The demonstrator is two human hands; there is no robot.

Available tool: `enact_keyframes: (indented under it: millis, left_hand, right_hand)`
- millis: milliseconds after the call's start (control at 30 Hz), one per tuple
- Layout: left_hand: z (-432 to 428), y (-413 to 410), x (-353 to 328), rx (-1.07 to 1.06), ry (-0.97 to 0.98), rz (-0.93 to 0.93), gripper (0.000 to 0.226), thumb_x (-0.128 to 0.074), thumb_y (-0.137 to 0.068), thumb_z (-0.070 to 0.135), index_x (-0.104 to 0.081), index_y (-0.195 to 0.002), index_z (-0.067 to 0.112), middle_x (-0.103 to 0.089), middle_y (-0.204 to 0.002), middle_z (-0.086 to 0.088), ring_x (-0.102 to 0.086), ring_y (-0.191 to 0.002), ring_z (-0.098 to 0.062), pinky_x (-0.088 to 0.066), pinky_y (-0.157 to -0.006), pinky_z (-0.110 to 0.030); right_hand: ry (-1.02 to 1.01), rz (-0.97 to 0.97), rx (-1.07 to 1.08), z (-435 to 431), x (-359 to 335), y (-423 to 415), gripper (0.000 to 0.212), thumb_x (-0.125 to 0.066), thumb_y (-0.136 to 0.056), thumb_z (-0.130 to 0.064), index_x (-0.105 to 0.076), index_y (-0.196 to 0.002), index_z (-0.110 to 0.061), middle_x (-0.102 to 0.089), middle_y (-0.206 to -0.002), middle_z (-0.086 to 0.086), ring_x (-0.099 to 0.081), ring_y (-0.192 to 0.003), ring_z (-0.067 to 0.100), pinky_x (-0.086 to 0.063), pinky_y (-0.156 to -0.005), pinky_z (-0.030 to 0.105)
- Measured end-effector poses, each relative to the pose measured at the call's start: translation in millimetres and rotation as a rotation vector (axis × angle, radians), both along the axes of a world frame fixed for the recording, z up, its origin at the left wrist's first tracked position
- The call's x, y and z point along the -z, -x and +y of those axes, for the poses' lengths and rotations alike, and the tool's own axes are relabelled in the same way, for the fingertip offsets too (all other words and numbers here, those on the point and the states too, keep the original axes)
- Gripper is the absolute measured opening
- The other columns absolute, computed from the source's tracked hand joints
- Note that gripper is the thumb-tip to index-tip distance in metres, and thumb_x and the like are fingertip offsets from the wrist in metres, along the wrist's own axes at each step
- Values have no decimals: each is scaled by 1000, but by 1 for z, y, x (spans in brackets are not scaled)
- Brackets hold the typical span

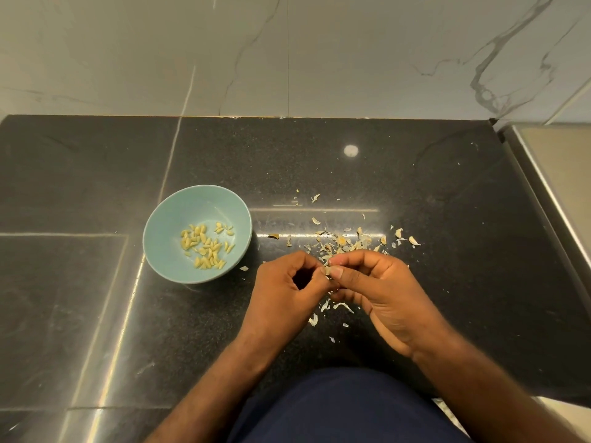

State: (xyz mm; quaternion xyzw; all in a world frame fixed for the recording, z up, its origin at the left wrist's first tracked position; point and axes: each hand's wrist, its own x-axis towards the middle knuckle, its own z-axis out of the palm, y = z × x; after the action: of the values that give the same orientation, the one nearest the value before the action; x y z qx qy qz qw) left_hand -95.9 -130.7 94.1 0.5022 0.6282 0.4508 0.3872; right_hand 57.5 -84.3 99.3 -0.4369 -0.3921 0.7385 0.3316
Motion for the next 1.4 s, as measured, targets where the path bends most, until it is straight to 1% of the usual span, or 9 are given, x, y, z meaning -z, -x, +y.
enact_keyframes:
  millis: [300, 467, 600, 733, 833, 933, 1033, 1133, 1400]
  left_hand:
    - [1, 6, 17, -153, 170, -82, 20, -56, -97, 18, -65, -80, 17, -67, -71, -4, -65, -69, -27, -54, -60, -35]
    - [0, 7, 22, -49, 176, -124, 15, -58, -97, 17, -68, -85, 17, -71, -73, -3, -69, -70, -22, -56, -62, -34]
    - [3, 11, 30, -66, 226, -120, 16, -57, -95, 11, -67, -82, 12, -72, -76, -2, -69, -71, -17, -52, -62, -22]
    - [2, 20, 37, -92, 283, -90, 18, -55, -93, 9, -66, -78, 9, -71, -72, 1, -67, -67, -10, -49, -59, -17]
    - [0, 30, 41, -127, 312, -110, 23, -50, -94, 7, -65, -77, 4, -68, -67, 2, -61, -59, -3, -46, -56, -15]
    - [-9, 37, 45, -190, 320, -30, 28, -51, -95, 15, -61, -70, 8, -64, -62, 1, -56, -57, -6, -46, -55, -23]
    - [-20, 40, 53, -208, 326, 151, 31, -60, -97, 32, -62, -69, 18, -63, -63, -2, -59, -59, -15, -50, -61, -34]
    - [-26, 42, 58, -222, 348, 194, 13, -68, -92, 32, -67, -80, 26, -66, -70, 7, -62, -64, -6, -54, -64, -26]
    - [-27, 47, 54, -312, 312, 150, 15, -63, -96, 18, -71, -99, 30, -69, -78, 14, -63, -68, 1, -55, -71, -23]
  right_hand:
    - [61, 47, 62, 5, 6, 5, 28, -66, -78, 10, -64, -104, 0, -74, -91, 13, -73, -84, 25, -61, -72, 29]
    - [57, -2, 49, 6, 12, 8, 29, -70, -77, -7, -66, -105, 0, -74, -95, 14, -71, -85, 25, -60, -77, 34]
    - [-12, -216, 84, 10, 26, 7, 12, -65, -94, -17, -69, -95, -6, -68, -76, 6, -64, -69, 18, -54, -62, 28]
    - [-171, -545, -69, 16, 38, -2, 9, -63, -96, -12, -68, -98, -19, -69, -84, -2, -64, -69, 13, -55, -64, 26]
    - [-302, -688, -210, 16, 44, 0, 35, -61, -96, -7, -62, -115, -36, -68, -104, -8, -67, -87, 9, -58, -74, 28]
    - [-380, -677, -176, 16, 41, 8, 7, -64, -96, -25, -69, -99, -29, -71, -88, -5, -68, -82, 9, -59, -76, 32]
    - [-493, -746, -308, 20, 40, 24, 13, -61, -98, -20, -70, -103, -28, -69, -91, -12, -64, -84, 3, -54, -77, 24]
    - [-688, -811, -432, 30, 45, 56, 19, -62, -97, -20, -71, -114, -24, -68, -102, -11, -61, -88, 2, -48, -79, 17]
    - [-933, -1081, -638, 42, 60, 107, 18, -59, -98, -29, -73, -101, -18, -64, -100, 2, -62, -94, 23, -53, -80, 39]
